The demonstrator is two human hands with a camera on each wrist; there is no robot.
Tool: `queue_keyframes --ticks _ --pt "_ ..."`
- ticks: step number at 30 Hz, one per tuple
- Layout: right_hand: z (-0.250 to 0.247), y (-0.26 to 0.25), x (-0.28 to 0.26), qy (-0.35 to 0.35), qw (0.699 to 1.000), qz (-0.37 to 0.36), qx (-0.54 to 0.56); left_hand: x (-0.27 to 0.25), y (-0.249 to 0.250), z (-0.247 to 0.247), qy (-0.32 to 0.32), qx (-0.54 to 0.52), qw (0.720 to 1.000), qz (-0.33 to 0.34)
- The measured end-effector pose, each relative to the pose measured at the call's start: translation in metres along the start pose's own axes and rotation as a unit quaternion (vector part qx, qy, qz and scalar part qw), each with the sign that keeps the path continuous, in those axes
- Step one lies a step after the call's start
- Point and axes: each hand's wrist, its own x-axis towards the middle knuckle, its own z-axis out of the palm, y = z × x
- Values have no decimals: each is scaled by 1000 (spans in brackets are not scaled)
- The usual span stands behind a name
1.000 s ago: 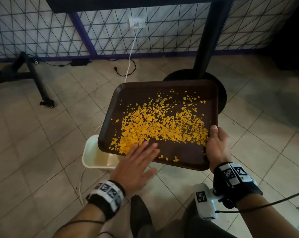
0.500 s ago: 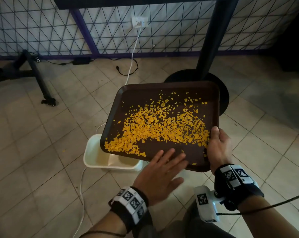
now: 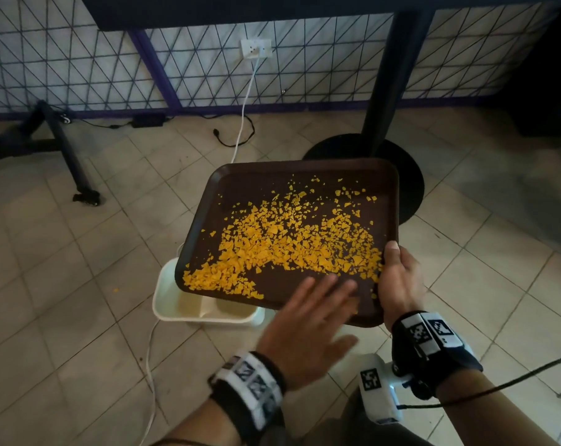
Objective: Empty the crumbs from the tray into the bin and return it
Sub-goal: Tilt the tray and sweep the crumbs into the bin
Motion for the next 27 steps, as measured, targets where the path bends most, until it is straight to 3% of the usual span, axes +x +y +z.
queue_keyframes --ticks 2,5,10,12,17,20,27 --pt "-1 -1 -1 -5 1000 -6 -2 14 20 9 -17 3 1000 25" --pt "0 2 1 -2 1000 -15 5 10 11 16 -21 6 1000 17" --pt "-4 1 2 -5 1000 3 18 -42 -59 19 -36 29 994 -100" --pt "-5 -1 1 -3 1000 5 13 -49 -69 14 -39 23 993 -112" --pt "4 6 2 -10 1000 -2 28 -1 -12 3 -9 28 999 -18" --pt "5 4 2 -12 1000 0 26 12 13 12 -31 8 999 30" --pt "-2 -1 1 -17 999 17 29 -48 -62 15 -45 20 995 -87"
